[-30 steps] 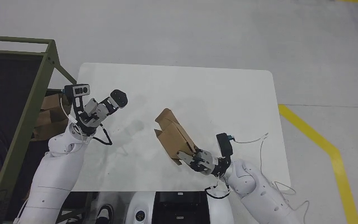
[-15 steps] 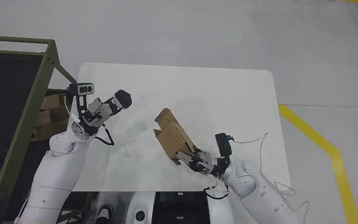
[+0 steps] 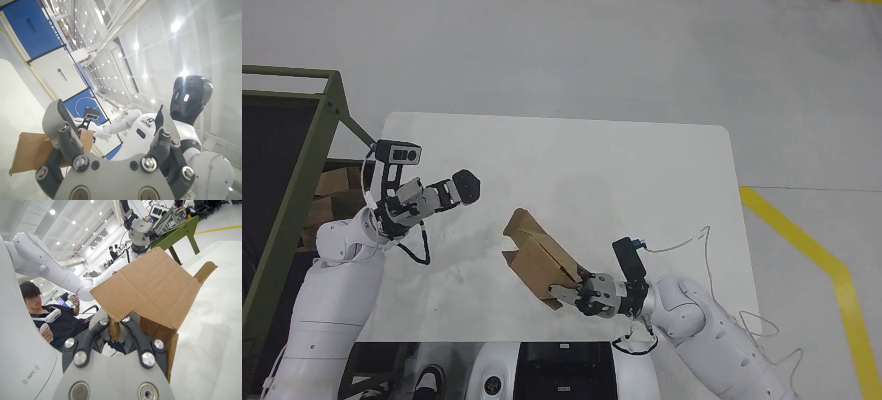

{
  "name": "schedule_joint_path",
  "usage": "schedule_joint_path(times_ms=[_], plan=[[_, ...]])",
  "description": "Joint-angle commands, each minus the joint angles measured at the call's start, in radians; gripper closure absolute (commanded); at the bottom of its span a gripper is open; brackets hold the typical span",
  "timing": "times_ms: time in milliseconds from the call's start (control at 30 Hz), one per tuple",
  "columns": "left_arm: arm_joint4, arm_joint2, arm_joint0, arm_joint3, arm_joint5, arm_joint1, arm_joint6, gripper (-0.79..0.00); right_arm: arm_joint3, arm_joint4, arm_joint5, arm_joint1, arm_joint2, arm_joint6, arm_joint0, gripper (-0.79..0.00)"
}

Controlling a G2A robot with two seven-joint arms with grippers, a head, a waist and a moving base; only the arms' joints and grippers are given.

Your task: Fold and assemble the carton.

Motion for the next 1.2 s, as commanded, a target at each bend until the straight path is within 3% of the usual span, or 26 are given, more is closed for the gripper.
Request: schedule_joint_path(times_ms=[0,300,933,1167], plan=[[-0.002,-0.008,-0.006,0.002,0.052,0.0,-0.051,-0.785,-0.014,0.012,0.0,0.01,-0.01,0.041,0.009,0.0],[0.073,-0.038,0.004,-0.025,0.156,-0.008,-0.155,-0.785,-0.036,0.025,0.0,0.043,-0.006,0.065,0.022,0.0],[0.135,-0.03,0.027,-0.063,0.118,-0.016,-0.099,-0.785,-0.041,0.051,0.0,0.05,0.018,0.033,0.01,0.0],[0.22,0.006,0.029,-0.097,0.094,-0.017,-0.093,-0.785,-0.075,0.15,0.0,0.081,0.043,0.113,0.007,0.0]])
